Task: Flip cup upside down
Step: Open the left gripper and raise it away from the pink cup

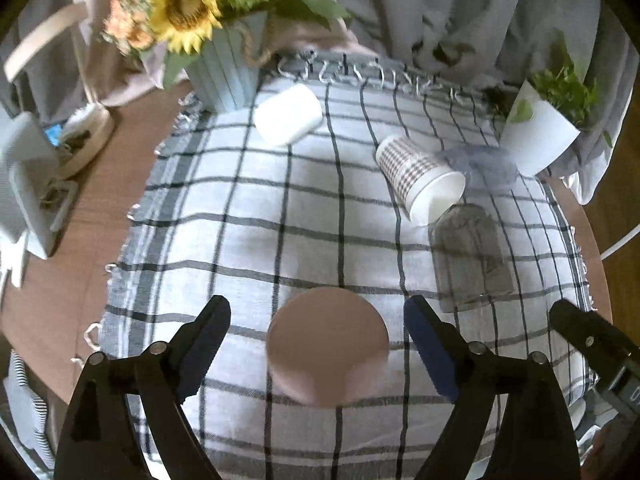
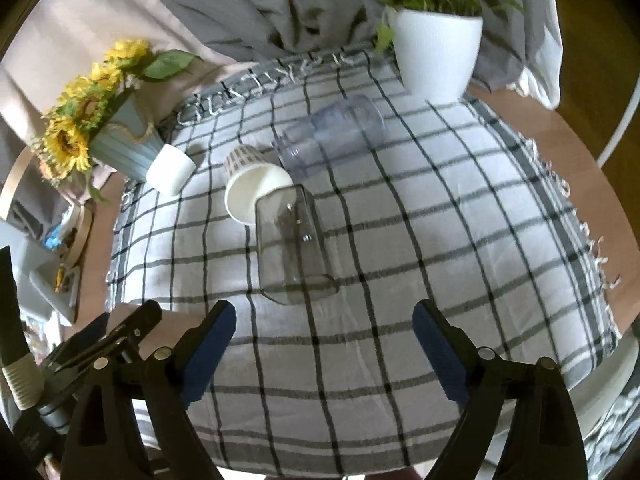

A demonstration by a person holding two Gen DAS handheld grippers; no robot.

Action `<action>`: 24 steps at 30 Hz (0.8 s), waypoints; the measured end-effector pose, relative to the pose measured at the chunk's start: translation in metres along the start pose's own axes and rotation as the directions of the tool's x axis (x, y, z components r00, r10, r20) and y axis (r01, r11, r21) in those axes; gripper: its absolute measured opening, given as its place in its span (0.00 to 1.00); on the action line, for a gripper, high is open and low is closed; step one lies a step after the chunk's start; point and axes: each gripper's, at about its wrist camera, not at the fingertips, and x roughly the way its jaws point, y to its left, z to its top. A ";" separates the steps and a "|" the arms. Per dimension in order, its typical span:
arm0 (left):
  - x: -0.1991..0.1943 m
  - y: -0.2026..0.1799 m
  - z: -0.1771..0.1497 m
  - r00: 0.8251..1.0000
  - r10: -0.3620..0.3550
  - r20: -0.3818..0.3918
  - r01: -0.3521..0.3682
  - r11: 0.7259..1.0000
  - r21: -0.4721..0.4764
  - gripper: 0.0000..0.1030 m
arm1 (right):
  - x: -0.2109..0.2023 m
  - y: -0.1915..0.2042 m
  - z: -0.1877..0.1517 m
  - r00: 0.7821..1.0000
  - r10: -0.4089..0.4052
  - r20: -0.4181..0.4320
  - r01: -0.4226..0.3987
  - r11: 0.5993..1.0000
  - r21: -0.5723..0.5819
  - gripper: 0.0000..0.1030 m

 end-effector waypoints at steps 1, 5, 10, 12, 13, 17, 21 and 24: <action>-0.008 -0.001 -0.002 1.000 0.006 0.016 -0.006 1.000 0.002 0.90 | -0.007 0.001 -0.001 1.000 0.003 0.017 -0.003 1.000 -0.009 0.88; -0.047 -0.001 -0.016 0.994 0.019 0.105 -0.019 1.000 -0.006 0.99 | -0.046 0.004 -0.009 0.993 0.009 0.116 -0.003 0.999 -0.051 0.90; -0.088 -0.004 -0.041 0.988 0.009 0.156 -0.007 1.000 -0.011 1.00 | -0.087 0.008 -0.026 0.977 0.011 0.213 0.008 0.996 -0.090 0.91; -0.104 -0.005 -0.057 0.985 0.007 0.174 -0.004 1.000 -0.020 1.00 | -0.102 0.009 -0.037 0.970 0.005 0.242 0.020 0.995 -0.102 0.91; -0.110 -0.004 -0.063 0.983 0.009 0.183 -0.005 1.000 -0.022 1.00 | -0.111 0.008 -0.043 0.966 0.008 0.258 0.021 0.994 -0.110 0.91; -0.141 -0.001 -0.094 0.968 0.048 0.245 -0.046 0.999 -0.012 1.00 | -0.144 0.007 -0.071 0.941 0.014 0.337 0.028 0.992 -0.120 0.93; -0.171 0.001 -0.120 0.950 0.080 0.302 -0.092 0.995 0.024 1.00 | -0.173 0.010 -0.105 0.917 0.006 0.399 0.040 0.993 -0.108 0.97; -0.189 0.009 -0.138 0.947 0.054 0.317 -0.067 0.997 0.031 1.00 | -0.184 0.013 -0.129 0.918 0.002 0.396 0.038 0.995 -0.095 0.97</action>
